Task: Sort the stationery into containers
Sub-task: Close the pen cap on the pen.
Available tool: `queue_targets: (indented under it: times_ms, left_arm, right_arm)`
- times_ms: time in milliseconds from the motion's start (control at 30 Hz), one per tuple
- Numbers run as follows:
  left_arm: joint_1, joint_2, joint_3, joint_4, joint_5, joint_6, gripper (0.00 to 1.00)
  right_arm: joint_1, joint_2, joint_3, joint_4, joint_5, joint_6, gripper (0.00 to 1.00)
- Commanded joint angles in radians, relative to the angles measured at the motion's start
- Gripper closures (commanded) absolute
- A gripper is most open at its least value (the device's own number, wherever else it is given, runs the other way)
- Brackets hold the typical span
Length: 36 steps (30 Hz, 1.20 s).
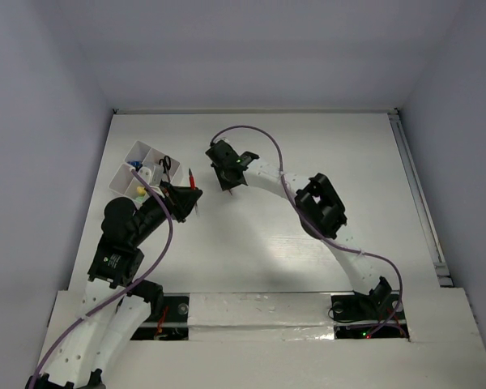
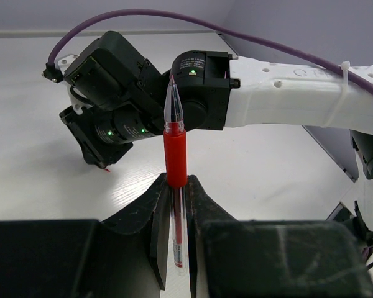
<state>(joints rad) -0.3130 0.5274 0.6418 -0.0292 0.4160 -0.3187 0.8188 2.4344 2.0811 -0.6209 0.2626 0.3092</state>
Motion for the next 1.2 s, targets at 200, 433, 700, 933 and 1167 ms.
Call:
queue_targets:
  times_ms: [200, 433, 700, 933, 1167]
  left_arm:
    - [-0.005, 0.002, 0.044, 0.031, 0.000, 0.010, 1.00]
    - [-0.005, 0.008, 0.041, 0.031, 0.001, 0.007, 1.00]
    - [0.015, 0.022, 0.035, 0.035, 0.017, 0.001, 1.00]
    - [0.025, 0.054, 0.033, 0.035, 0.024, 0.000, 1.00]
    - [0.025, 0.088, 0.032, 0.040, 0.038, -0.008, 1.00]
  right_arm:
    - [0.005, 0.065, -0.049, -0.198, 0.006, -0.025, 0.95]
    - [0.005, -0.053, -0.182, -0.054, -0.042, -0.022, 1.00]
    - [-0.004, -0.516, -0.556, 0.488, -0.164, 0.048, 1.00]
    - [-0.004, -0.822, -0.852, 0.900, -0.296, 0.165, 1.00]
    - [-0.004, -1.005, -0.995, 1.248, -0.390, 0.277, 1.00]
